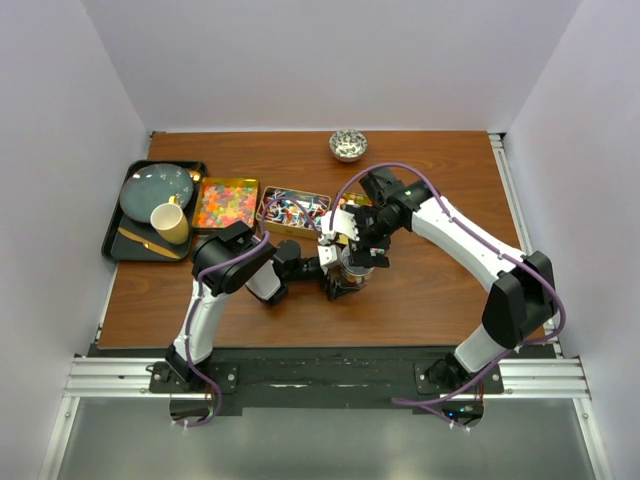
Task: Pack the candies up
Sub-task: Screw the bottle lid onto the packing bottle.
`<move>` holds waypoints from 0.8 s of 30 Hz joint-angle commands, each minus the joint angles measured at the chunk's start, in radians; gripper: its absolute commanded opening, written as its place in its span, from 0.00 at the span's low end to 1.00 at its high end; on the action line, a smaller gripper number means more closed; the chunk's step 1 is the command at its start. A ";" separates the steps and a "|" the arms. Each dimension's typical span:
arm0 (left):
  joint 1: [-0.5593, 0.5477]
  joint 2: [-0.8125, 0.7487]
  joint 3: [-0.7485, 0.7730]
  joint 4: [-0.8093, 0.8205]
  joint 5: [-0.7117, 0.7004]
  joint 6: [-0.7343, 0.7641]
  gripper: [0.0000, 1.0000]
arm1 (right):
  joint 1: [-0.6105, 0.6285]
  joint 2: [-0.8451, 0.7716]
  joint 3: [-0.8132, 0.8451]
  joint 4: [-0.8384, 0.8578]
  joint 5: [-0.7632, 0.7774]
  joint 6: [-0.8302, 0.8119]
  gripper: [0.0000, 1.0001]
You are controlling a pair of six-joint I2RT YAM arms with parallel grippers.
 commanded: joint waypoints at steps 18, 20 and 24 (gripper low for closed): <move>0.003 0.045 -0.009 -0.207 -0.021 0.035 0.00 | 0.004 0.201 0.205 -0.312 -0.091 -0.342 0.99; 0.004 0.045 -0.007 -0.208 -0.021 0.033 0.00 | 0.004 0.196 0.192 -0.309 -0.087 -0.351 0.99; 0.003 0.048 -0.007 -0.210 -0.019 0.033 0.00 | 0.012 0.166 0.141 -0.234 -0.062 -0.333 0.99</move>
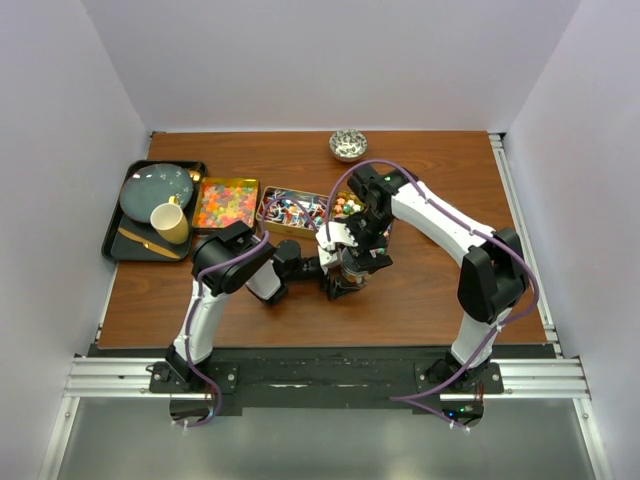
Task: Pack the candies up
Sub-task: Screw the bottle lid onto the packing bottle.
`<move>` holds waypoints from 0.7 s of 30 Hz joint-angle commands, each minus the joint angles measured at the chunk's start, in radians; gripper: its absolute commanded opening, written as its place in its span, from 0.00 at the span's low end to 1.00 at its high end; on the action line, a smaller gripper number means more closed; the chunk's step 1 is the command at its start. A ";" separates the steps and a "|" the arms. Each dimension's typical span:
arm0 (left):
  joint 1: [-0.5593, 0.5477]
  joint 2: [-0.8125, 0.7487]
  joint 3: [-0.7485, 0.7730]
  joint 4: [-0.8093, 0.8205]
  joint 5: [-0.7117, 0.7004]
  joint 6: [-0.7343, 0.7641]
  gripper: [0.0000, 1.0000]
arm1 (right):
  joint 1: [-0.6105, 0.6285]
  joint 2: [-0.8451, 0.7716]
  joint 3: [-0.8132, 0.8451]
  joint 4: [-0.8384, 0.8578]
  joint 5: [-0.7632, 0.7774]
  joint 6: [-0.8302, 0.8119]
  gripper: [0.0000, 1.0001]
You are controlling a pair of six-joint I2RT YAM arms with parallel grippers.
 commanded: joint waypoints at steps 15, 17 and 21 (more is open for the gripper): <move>0.000 0.053 -0.003 -0.211 -0.023 0.027 0.00 | 0.011 -0.043 -0.079 0.154 0.037 0.109 0.91; 0.000 0.056 -0.002 -0.211 -0.022 0.024 0.00 | 0.011 -0.048 -0.090 0.163 0.042 0.132 0.89; 0.000 0.056 -0.002 -0.210 -0.026 0.022 0.00 | 0.011 -0.060 -0.124 0.197 0.036 0.301 0.86</move>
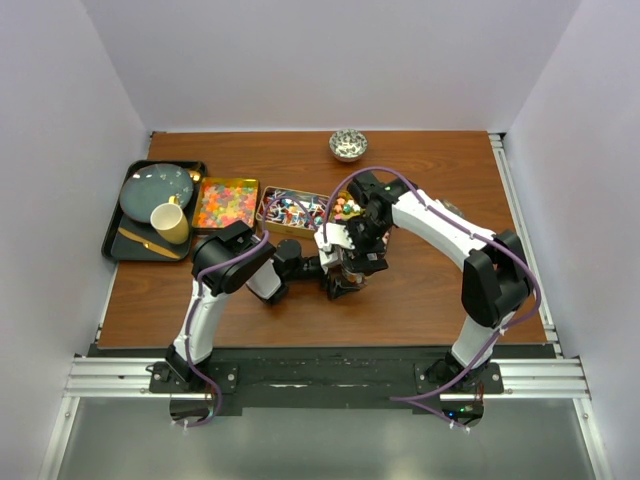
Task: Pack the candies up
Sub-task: Screw the bottle lid onto the packing bottle.
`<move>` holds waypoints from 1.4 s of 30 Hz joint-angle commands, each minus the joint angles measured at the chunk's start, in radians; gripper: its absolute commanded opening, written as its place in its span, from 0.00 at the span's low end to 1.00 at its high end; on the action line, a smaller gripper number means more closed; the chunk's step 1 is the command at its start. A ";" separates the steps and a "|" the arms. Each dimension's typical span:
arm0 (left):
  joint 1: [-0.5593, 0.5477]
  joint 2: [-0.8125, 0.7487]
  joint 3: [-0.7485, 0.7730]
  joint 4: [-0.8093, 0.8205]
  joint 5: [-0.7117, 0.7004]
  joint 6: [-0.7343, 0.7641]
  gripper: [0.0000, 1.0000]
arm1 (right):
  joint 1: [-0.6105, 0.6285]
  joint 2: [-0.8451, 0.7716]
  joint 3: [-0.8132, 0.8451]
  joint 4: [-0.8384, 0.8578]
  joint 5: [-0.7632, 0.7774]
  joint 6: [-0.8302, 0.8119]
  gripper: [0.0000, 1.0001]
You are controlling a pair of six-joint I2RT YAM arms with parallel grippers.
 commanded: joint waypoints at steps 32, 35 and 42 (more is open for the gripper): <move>-0.007 0.052 -0.014 -0.197 -0.032 0.025 0.00 | -0.091 -0.185 0.021 -0.025 -0.062 0.769 0.99; -0.009 0.060 -0.008 -0.194 -0.026 0.019 0.00 | -0.112 -0.131 0.107 -0.084 -0.166 0.622 0.99; -0.007 0.049 -0.014 -0.197 -0.021 0.023 0.00 | -0.069 -0.056 0.149 -0.133 -0.137 0.085 0.99</move>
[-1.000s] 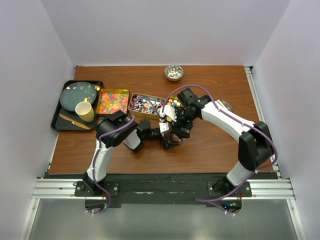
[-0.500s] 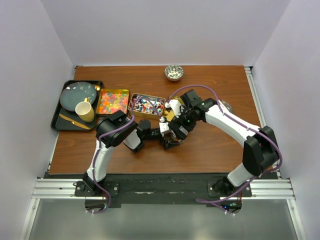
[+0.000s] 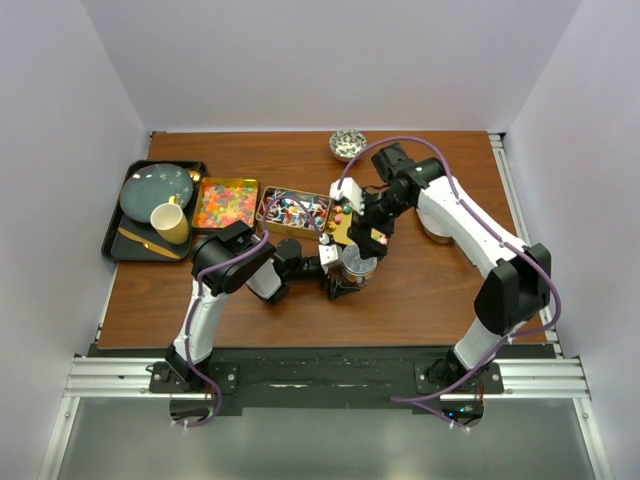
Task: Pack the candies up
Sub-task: Screw the bottle lid onto the packing bottle.
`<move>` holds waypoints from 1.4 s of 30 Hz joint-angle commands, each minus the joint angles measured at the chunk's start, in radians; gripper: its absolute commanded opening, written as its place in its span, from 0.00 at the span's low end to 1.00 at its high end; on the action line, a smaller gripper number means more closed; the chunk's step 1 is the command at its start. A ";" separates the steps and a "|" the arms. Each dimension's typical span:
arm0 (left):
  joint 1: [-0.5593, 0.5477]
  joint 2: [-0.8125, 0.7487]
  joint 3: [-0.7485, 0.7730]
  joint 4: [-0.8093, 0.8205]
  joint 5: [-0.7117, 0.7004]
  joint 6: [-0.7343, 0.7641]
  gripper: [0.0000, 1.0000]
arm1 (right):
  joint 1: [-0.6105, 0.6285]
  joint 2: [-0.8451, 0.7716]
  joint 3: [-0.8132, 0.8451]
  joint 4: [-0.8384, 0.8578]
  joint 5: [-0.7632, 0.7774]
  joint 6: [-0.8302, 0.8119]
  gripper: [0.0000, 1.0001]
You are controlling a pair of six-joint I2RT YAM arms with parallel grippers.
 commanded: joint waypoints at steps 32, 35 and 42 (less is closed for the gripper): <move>-0.007 0.046 -0.016 -0.209 -0.021 0.025 0.00 | 0.100 0.083 -0.116 0.028 0.142 -0.574 0.95; -0.007 0.048 -0.014 -0.208 -0.021 0.024 0.00 | 0.100 0.084 -0.115 0.025 0.149 -0.537 0.89; -0.009 0.048 -0.014 -0.208 -0.026 0.022 0.00 | 0.100 0.041 -0.197 0.109 0.110 -0.260 0.73</move>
